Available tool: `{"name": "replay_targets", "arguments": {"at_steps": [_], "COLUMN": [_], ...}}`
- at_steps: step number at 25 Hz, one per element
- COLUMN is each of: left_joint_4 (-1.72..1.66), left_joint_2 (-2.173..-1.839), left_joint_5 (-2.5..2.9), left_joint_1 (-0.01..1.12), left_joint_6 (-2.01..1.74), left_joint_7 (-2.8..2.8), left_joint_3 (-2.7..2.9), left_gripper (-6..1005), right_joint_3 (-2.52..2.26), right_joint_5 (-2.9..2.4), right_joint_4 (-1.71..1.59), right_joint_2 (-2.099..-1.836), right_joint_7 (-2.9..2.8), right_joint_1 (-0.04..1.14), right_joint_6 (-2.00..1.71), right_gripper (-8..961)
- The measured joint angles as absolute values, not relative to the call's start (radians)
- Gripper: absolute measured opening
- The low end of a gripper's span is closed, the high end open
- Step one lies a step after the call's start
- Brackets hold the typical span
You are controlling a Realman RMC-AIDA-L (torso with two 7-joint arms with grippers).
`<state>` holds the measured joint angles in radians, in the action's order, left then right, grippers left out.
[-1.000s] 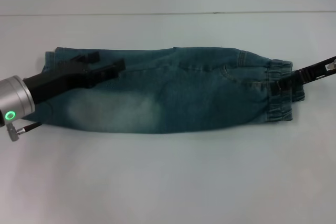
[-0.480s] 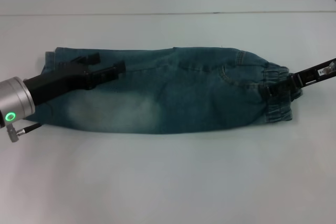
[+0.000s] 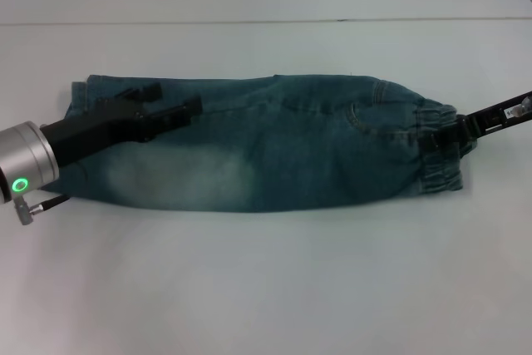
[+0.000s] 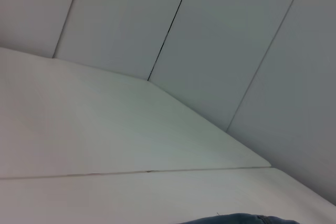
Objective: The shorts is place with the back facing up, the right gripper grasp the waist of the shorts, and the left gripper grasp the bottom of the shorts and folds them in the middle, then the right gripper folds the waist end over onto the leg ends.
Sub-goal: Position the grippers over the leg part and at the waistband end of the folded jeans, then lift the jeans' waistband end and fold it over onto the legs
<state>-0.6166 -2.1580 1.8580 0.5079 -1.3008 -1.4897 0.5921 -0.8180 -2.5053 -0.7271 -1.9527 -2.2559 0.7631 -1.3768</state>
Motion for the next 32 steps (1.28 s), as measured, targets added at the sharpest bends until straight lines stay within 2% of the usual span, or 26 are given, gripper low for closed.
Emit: {"name": "replay_targets", "arguments": {"at_steps": [8, 16, 20, 28, 32], "left_joint_4": [-0.617, -0.59, -0.549, -0.357, -0.208], "left_joint_2": [-2.158, -2.161, -2.164, -2.173, -2.174], "left_joint_5": [1.854, 1.852, 1.803, 1.498, 1.297], "left_joint_1": [0.509, 0.526, 0.541, 0.621, 0.679], "left_joint_6": [-1.301, -1.285, -1.245, -1.175, -1.155], "left_joint_7": [-1.488, -1.46, -1.414, -1.049, -0.709], "left_joint_3": [0.592, 0.59, 0.586, 0.581, 0.581], "left_gripper": [934, 931, 930, 927, 802], "right_joint_3": [-0.824, -0.816, -0.796, -0.719, -0.688], "right_joint_5": [-2.506, -2.499, -2.469, -2.45, -2.411], "right_joint_4": [-0.727, -0.737, -0.755, -0.856, -0.922], "right_joint_2": [-1.953, -1.95, -1.94, -1.939, -1.934], "right_joint_7": [-2.255, -2.255, -2.25, -2.247, -2.256], "right_joint_1": [0.762, 0.762, 0.762, 0.754, 0.753], "right_joint_6": [-1.371, -1.383, -1.431, -1.561, -1.654], "right_gripper": [392, 155, 136, 127, 127]}}
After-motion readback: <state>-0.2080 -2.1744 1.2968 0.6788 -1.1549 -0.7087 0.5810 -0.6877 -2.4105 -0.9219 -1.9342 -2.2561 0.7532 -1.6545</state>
